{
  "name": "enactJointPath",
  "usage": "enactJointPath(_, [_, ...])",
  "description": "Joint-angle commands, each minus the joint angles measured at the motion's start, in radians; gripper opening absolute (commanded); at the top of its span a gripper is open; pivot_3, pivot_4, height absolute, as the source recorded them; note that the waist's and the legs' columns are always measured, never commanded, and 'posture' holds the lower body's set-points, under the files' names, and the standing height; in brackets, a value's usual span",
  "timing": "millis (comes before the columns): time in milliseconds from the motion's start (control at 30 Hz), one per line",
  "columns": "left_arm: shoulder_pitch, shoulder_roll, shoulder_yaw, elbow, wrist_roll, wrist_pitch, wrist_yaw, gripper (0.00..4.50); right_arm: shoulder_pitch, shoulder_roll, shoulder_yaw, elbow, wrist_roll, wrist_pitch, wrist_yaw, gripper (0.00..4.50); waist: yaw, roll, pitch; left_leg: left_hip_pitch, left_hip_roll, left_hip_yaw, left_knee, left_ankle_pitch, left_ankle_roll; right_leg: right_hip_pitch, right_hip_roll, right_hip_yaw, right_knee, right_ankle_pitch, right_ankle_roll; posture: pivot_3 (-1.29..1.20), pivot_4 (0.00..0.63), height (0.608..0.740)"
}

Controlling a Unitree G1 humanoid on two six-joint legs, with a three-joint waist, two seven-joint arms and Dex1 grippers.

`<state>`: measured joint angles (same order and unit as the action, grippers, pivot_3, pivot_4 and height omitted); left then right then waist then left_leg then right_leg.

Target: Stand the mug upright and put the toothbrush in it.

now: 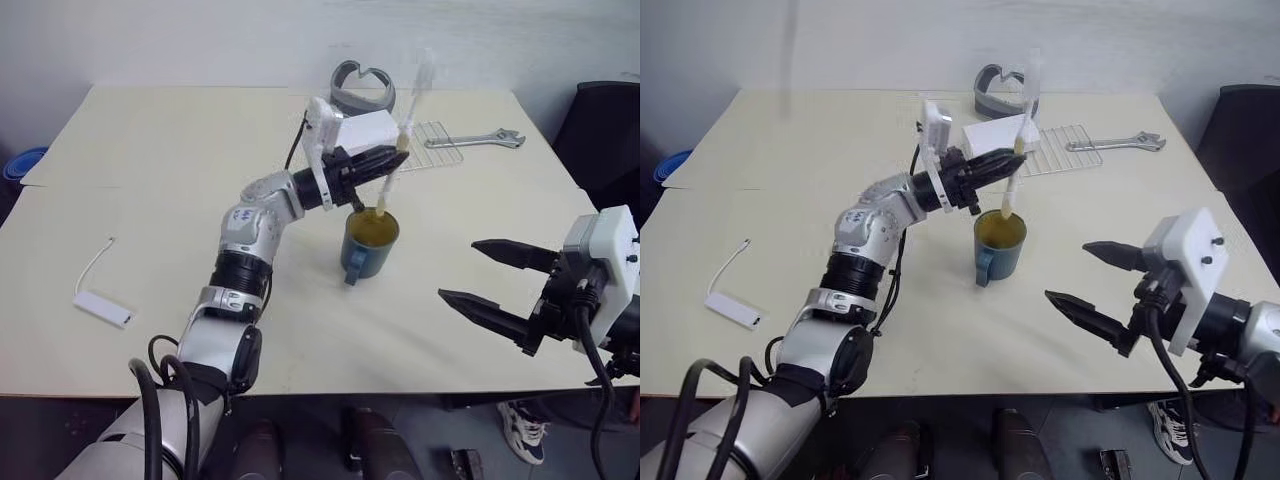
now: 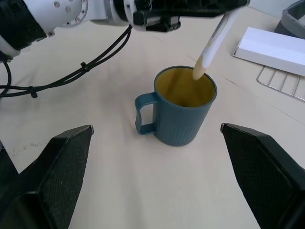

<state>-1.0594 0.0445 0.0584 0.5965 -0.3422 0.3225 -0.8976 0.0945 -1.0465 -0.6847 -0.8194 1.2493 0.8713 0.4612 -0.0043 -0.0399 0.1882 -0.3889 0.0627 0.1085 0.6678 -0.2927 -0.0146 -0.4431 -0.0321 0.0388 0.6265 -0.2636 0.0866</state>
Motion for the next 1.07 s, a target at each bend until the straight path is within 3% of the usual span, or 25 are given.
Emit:
enactJointPath(33, [0.033,-0.002,-0.061,-0.017,0.037,-0.024,-0.017,0.15,-0.005,0.008,-0.045,-0.012,0.026,-0.026,-0.023,4.48,0.0,0.0,0.0,0.0,0.0,-0.001,0.0,0.0,0.0,0.0,0.0,0.0,0.0,0.0,0.0,0.0,0.15,0.74])
enactJointPath(100, [0.057,0.006,-0.087,-0.035,0.048,-0.025,-0.031,0.15,-0.004,0.009,-0.042,-0.014,0.028,-0.028,-0.031,4.48,0.0,0.0,0.0,0.0,0.0,-0.002,0.0,0.0,0.0,0.0,0.0,0.0,0.0,0.0,0.0,0.0,0.15,0.74])
enactJointPath(400, [0.123,0.08,-0.106,-0.173,0.019,0.068,-0.076,2.72,0.001,-0.002,-0.023,0.015,-0.016,-0.037,-0.004,4.5,-0.001,0.0,0.0,0.0,0.0,-0.003,0.0,0.0,0.0,0.0,0.0,0.0,0.0,0.0,0.0,0.0,0.15,0.74])
enactJointPath(600, [0.11,0.253,-0.014,-0.369,-0.088,0.253,-0.092,4.49,-0.013,-0.019,-0.004,0.077,-0.074,-0.042,0.07,4.5,-0.006,0.0,0.0,0.0,0.001,-0.003,0.0,0.0,0.0,0.0,0.001,0.0,0.001,0.0,0.0,0.0,0.15,0.74])
enactJointPath(700, [0.072,0.484,0.044,-0.47,-0.161,0.348,-0.226,4.49,-0.023,-0.047,0.012,0.151,-0.135,-0.048,0.16,4.5,-0.015,0.001,0.0,0.0,0.001,-0.003,-0.001,0.0,0.0,0.0,0.001,0.0,0.001,0.0,-0.001,0.0,0.15,0.74])
enactJointPath(767, [0.072,0.584,0.043,-0.485,-0.177,0.368,-0.285,4.49,-0.027,-0.056,0.019,0.186,-0.166,-0.053,0.204,4.5,-0.023,0.001,0.0,0.0,0.001,-0.003,-0.001,0.0,0.0,-0.001,0.001,-0.001,0.001,-0.001,-0.001,0.0,0.15,0.74])
enactJointPath(867, [0.154,0.787,0.007,-0.513,-0.139,0.295,-0.466,4.49,-0.034,-0.078,0.055,0.249,-0.227,-0.065,0.285,4.5,-0.026,0.003,-0.001,0.002,0.001,-0.002,-0.002,0.0,-0.001,0.0,0.001,0.0,0.001,-0.001,-0.002,0.0,0.15,0.74])
enactJointPath(1000, [0.286,0.956,-0.021,-0.527,-0.078,0.193,-0.584,4.49,-0.061,-0.073,0.103,0.302,-0.283,-0.085,0.345,4.5,-0.024,0.003,-0.001,0.002,0.002,0.001,-0.002,0.0,-0.001,0.0,0.001,-0.002,0.001,-0.002,-0.003,0.0,0.15,0.74])
enactJointPath(1067, [0.324,0.975,-0.02,-0.532,-0.066,0.158,-0.579,4.49,-0.083,-0.065,0.129,0.319,-0.302,-0.091,0.355,4.5,-0.024,0.003,-0.001,0.002,0.002,0.004,-0.002,0.0,-0.001,0.0,0.001,-0.002,0.001,-0.003,-0.006,0.0,0.15,0.74])
